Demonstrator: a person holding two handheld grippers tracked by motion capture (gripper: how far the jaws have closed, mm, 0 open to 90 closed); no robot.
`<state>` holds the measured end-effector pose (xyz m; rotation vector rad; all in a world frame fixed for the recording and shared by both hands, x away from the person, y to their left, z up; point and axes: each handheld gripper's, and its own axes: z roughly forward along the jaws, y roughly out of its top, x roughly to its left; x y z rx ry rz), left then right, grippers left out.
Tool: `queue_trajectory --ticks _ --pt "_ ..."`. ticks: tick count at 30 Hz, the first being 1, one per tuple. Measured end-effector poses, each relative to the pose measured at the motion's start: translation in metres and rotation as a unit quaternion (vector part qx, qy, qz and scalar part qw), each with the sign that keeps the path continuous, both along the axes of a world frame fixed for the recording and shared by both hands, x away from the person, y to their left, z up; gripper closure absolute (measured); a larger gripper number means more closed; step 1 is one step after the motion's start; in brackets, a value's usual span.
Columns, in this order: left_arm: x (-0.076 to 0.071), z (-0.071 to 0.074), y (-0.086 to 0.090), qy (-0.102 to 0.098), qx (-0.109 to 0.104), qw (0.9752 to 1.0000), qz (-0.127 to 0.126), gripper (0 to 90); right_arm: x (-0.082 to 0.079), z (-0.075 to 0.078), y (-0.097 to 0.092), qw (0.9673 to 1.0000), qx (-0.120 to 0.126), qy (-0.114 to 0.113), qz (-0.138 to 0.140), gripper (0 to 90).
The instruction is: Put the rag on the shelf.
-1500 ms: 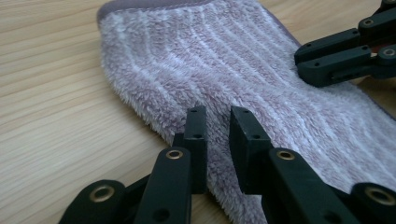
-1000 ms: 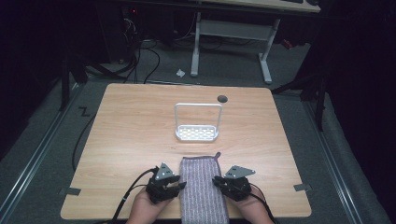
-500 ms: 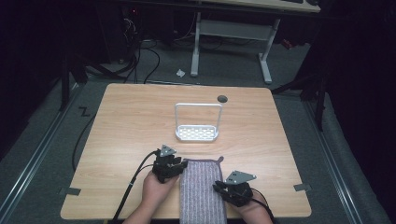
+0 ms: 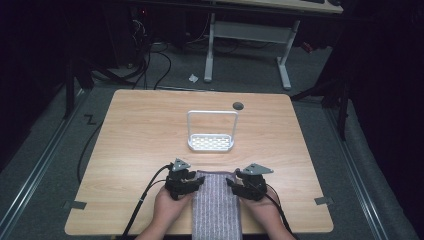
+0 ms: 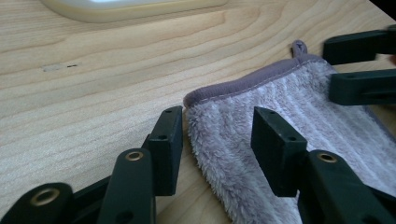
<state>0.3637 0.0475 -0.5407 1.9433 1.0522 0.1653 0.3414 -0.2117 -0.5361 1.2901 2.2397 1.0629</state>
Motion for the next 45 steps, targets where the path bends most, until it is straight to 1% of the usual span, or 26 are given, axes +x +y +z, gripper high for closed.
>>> queue_trajectory --ticks 2,4,6,9,12,15,18,21,22,25,30,33,35,36,37,39,41,42,43,45 --pt "0.0 -0.001 0.0 0.003 -0.008 1.0 -0.004 56.7 0.0 -0.004 0.003 0.9999 -0.001 -0.009 -0.009 44.7" --pt "-0.001 -0.001 -0.001 0.003 -0.005 1.0 -0.008 60.4 -0.001 -0.003 0.006 0.9998 -0.013 -0.012 -0.011 48.0" --pt "-0.002 -0.002 -0.001 0.001 -0.003 1.0 -0.007 63.7 -0.002 -0.004 0.007 0.9997 -0.017 -0.016 -0.009 53.9" --pt "-0.004 -0.002 0.0 0.002 -0.003 1.0 -0.006 68.6 -0.004 -0.004 0.007 0.9998 -0.005 -0.014 -0.016 64.3" --pt "-0.005 -0.003 -0.001 -0.003 -0.001 1.0 -0.003 72.9 -0.005 -0.004 0.007 0.9998 -0.003 -0.012 -0.013 70.7" --pt "-0.006 -0.003 -0.003 -0.006 0.004 1.0 -0.007 77.7 -0.006 -0.004 0.008 0.9999 -0.001 -0.009 -0.006 78.0" --pt "-0.006 -0.003 -0.003 -0.002 0.003 0.9999 -0.01 82.3 -0.007 -0.004 0.011 0.9999 -0.006 -0.013 0.001 80.0" --pt "-0.007 -0.003 -0.002 -0.007 0.007 0.9998 -0.016 85.2 -0.007 -0.004 0.011 0.9999 0.0 -0.009 0.006 81.4" --pt "-0.008 -0.002 -0.002 -0.01 0.005 0.9998 -0.016 85.3 -0.007 -0.004 0.01 0.9999 0.004 -0.009 0.008 81.8" --pt "-0.012 0.001 0.0 -0.026 -0.007 0.9995 -0.013 85.6 -0.01 -0.002 0.01 0.9997 0.006 -0.022 0.009 82.1" --pt "-0.015 0.008 0.003 -0.041 -0.021 0.9989 -0.006 85.7 -0.016 0.005 0.008 0.9986 0.016 -0.049 0.013 82.0" --pt "-0.018 0.014 0.005 -0.049 -0.025 0.9985 -0.004 85.7 -0.019 0.008 0.009 0.9977 0.019 -0.063 0.014 81.9" --pt "-0.019 0.018 0.006 -0.055 -0.032 0.998 -0.003 85.6 -0.021 0.01 0.01 0.9974 0.019 -0.068 0.014 81.7" --pt "-0.02 0.02 0.006 -0.059 -0.035 0.9977 -0.001 85.6 -0.022 0.011 0.01 0.9967 0.015 -0.077 0.018 81.7" --pt "-0.021 0.022 0.006 -0.065 -0.033 0.9973 0.0 85.6 -0.022 0.012 0.011 0.9964 0.015 -0.082 0.018 81.7" --pt "-0.023 0.025 0.007 -0.079 -0.035 0.9962 0.004 85.6 -0.023 0.016 0.011 0.9953 0.018 -0.093 0.016 81.6" --pt "-0.025 0.029 0.008 -0.089 -0.043 0.9951 0.009 85.6 -0.023 0.021 0.012 0.9942 0.02 -0.105 0.013 81.6" --pt "-0.026 0.031 0.008 -0.097 -0.046 0.9942 0.01 85.6 -0.024 0.023 0.012 0.9934 0.022 -0.112 0.011 81.6" --pt "-0.028 0.033 0.009 -0.108 -0.054 0.9927 0.008 85.6 -0.024 0.024 0.012 0.9929 0.022 -0.117 0.01 81.5" --pt "-0.03 0.036 0.01 -0.123 -0.052 0.991 0.013 85.6 -0.025 0.028 0.012 0.9915 0.026 -0.127 0.006 81.5"
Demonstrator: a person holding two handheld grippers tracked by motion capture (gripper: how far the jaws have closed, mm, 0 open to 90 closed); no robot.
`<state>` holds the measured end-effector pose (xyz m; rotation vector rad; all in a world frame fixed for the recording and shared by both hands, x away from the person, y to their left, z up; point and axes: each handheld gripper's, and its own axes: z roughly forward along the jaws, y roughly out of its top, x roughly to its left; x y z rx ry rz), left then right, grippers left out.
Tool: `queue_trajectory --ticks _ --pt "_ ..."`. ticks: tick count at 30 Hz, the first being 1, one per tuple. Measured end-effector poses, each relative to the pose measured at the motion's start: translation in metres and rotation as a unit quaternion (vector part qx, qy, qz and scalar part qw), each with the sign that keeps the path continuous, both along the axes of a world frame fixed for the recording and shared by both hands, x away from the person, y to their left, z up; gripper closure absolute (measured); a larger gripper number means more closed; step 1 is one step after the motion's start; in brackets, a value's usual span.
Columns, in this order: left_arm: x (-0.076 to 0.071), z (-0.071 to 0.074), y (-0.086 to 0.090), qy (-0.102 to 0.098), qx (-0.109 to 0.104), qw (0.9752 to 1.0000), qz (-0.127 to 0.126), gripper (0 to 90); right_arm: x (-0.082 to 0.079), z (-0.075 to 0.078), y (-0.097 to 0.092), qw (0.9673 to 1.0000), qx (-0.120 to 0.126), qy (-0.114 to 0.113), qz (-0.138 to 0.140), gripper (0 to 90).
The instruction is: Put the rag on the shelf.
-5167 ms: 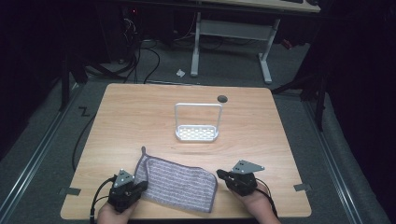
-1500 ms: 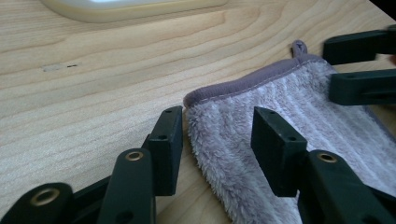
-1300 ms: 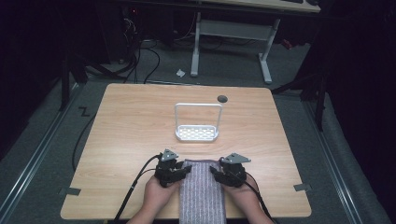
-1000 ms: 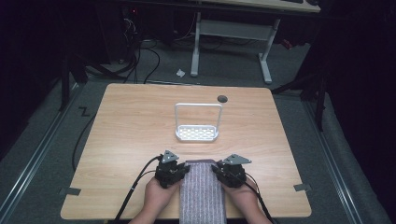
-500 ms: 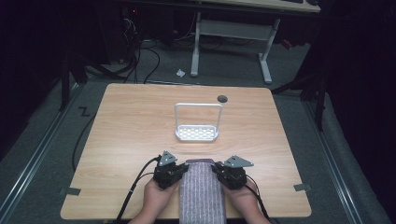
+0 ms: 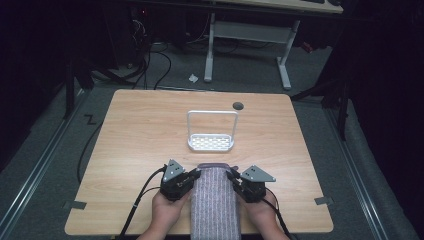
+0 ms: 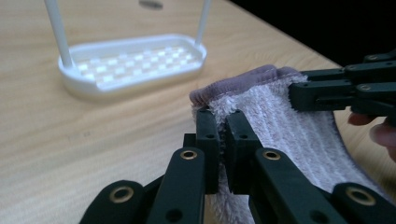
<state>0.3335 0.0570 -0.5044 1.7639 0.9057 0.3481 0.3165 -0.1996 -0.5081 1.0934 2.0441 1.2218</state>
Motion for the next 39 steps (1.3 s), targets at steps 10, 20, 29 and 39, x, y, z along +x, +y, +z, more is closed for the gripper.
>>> queue_trajectory --ticks 10,20,29,39 --pt "-0.018 0.022 0.004 -0.047 -0.025 0.9981 0.031 85.7 -0.01 0.024 0.008 0.9981 0.014 -0.059 -0.005 81.5" --pt "-0.036 0.048 0.005 -0.126 -0.034 0.9897 0.058 85.5 -0.028 0.054 0.013 0.99 0.036 -0.136 -0.003 81.4" --pt "-0.037 0.083 0.002 -0.173 -0.055 0.9817 0.058 85.9 -0.032 0.092 0.012 0.982 0.053 -0.181 0.001 81.4" --pt "-0.027 0.127 -0.001 -0.216 -0.065 0.9728 0.052 85.9 -0.023 0.132 0.011 0.9722 0.068 -0.224 -0.007 81.4"
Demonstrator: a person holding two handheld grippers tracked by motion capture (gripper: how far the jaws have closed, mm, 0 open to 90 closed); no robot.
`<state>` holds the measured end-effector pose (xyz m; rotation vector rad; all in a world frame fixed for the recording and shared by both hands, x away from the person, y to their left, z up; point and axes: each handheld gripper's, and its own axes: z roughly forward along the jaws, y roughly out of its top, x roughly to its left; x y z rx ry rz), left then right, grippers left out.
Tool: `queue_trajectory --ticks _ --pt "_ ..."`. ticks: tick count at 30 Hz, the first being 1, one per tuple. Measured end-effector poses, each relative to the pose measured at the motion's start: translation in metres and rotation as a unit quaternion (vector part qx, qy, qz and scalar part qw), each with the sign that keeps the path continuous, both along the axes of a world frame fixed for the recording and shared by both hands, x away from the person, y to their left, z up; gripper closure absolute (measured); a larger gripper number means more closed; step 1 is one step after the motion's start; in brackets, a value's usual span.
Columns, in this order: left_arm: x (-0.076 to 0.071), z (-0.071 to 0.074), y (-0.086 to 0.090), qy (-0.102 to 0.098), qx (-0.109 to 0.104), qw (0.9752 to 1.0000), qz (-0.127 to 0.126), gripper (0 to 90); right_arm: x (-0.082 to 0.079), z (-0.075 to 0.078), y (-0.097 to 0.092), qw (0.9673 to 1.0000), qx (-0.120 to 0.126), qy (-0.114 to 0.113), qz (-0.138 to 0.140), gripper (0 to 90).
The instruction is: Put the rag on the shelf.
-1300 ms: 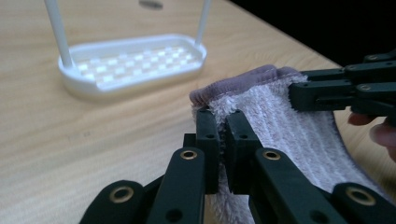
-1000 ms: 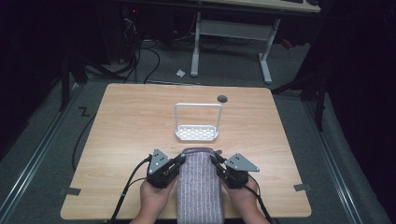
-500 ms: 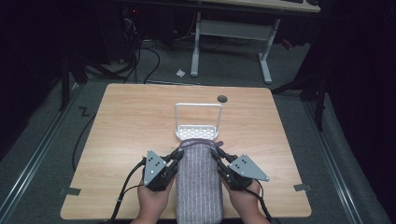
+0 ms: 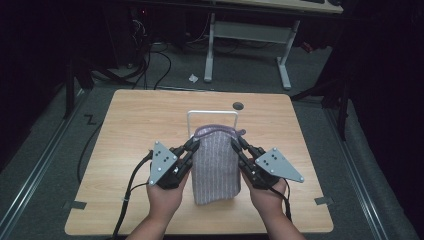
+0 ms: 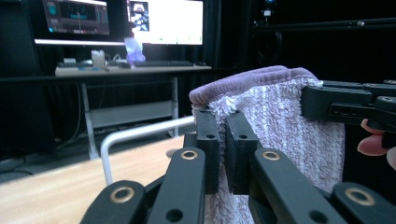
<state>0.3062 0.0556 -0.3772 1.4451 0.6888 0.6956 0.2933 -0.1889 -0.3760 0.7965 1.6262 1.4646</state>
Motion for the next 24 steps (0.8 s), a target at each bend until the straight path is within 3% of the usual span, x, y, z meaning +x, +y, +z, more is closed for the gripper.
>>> queue_trajectory --ticks 6,13,17,24 --pt "0.008 0.018 0.001 -0.013 -0.003 0.9999 0.002 86.0 0.006 0.02 0.0 0.9999 0.008 -0.015 0.0 81.4" --pt "0.017 0.029 0.004 -0.013 -0.003 0.9999 0.001 86.0 0.011 0.032 0.001 0.9997 0.012 -0.021 -0.001 81.4" --pt "0.03 0.034 0.004 -0.016 0.007 0.9998 -0.001 86.0 0.021 0.038 0.0 0.9999 0.011 -0.011 -0.002 81.4" --pt "0.061 0.041 0.004 0.004 0.018 0.9998 0.002 86.0 0.043 0.047 -0.004 0.9997 0.02 -0.009 -0.01 81.4"
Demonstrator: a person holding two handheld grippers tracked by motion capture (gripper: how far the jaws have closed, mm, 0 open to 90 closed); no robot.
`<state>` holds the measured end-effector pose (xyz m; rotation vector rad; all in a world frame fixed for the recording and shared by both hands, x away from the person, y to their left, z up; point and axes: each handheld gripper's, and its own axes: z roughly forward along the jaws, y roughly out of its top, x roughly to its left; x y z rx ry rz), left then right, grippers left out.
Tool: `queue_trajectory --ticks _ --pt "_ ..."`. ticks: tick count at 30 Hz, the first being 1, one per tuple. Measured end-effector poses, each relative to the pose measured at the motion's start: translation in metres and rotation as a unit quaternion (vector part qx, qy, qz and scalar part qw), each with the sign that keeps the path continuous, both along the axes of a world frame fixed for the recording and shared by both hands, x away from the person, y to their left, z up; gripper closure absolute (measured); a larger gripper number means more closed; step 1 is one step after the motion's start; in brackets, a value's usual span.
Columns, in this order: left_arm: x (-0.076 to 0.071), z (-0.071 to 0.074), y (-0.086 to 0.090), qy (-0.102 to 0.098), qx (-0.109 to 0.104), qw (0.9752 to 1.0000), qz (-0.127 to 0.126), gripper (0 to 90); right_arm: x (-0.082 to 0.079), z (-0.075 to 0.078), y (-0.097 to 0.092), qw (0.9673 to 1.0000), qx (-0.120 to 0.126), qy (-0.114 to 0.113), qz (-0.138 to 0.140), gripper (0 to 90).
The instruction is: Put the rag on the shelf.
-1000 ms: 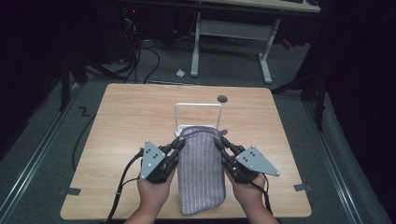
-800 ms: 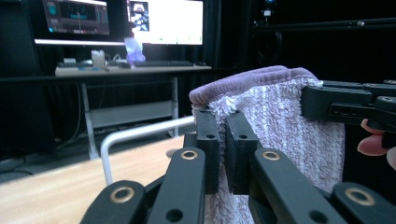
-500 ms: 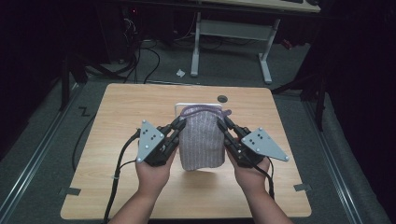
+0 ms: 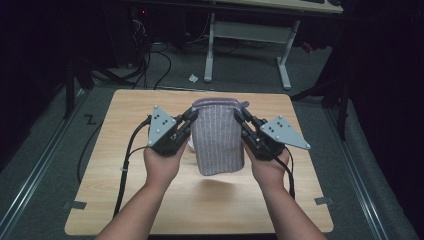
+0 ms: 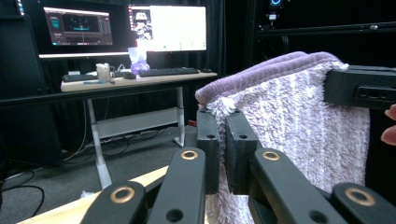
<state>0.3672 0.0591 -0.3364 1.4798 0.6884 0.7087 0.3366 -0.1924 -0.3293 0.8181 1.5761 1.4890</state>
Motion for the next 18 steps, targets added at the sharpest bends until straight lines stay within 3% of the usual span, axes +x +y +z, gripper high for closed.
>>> queue_trajectory --ticks 7,13,18 --pt "0.03 0.01 -0.002 0.011 -0.005 0.9999 0.008 86.0 0.024 0.007 0.003 1.0 0.004 0.001 -0.008 81.5" --pt "0.049 0.015 -0.002 0.004 -0.009 0.9997 0.024 86.0 0.046 0.009 0.006 0.9997 0.023 0.006 -0.009 81.5" --pt "0.067 0.013 -0.002 0.017 -0.004 0.9993 0.034 86.0 0.064 0.009 0.009 0.9995 0.029 0.014 -0.008 81.4"
